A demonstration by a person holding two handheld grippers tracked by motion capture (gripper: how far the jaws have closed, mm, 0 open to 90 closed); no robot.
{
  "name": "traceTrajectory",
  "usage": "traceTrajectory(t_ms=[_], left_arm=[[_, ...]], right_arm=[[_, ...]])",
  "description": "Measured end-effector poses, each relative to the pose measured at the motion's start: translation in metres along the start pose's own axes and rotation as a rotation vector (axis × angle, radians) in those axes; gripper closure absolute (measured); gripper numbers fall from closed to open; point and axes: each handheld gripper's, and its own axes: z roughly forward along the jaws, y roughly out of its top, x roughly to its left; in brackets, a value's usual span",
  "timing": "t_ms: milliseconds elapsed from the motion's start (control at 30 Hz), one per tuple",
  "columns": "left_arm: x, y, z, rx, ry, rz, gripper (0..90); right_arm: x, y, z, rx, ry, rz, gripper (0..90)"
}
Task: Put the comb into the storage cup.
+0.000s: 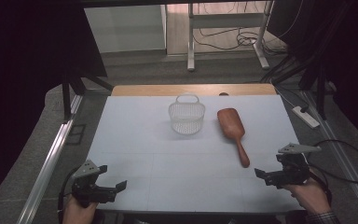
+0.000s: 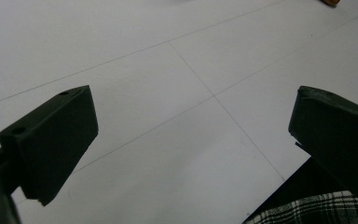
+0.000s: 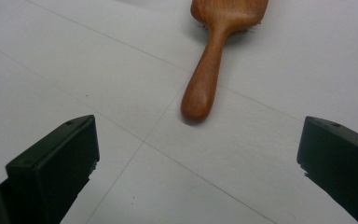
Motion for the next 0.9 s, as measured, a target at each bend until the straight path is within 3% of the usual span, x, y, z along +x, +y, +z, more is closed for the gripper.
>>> traceTrajectory(t_ms=[167, 767, 900], left_arm=[[0.0, 0.0, 0.0, 0.001, 0.0, -0.001, 1.2], [0.001, 0.0, 0.0, 0.0, -0.002, -0.002, 1.4], [0.001, 0.0, 0.0, 0.002, -0.003, -0.004, 1.4]], right_arm=[[-0.001, 0.005, 0.005, -0.002, 0.0, 0.014, 0.0], [0.0, 0.027, 0.025, 0.027, 0.026, -0.015, 0.0], [0.001, 0.032, 0.031, 0.029, 0.021, -0.044, 0.0]])
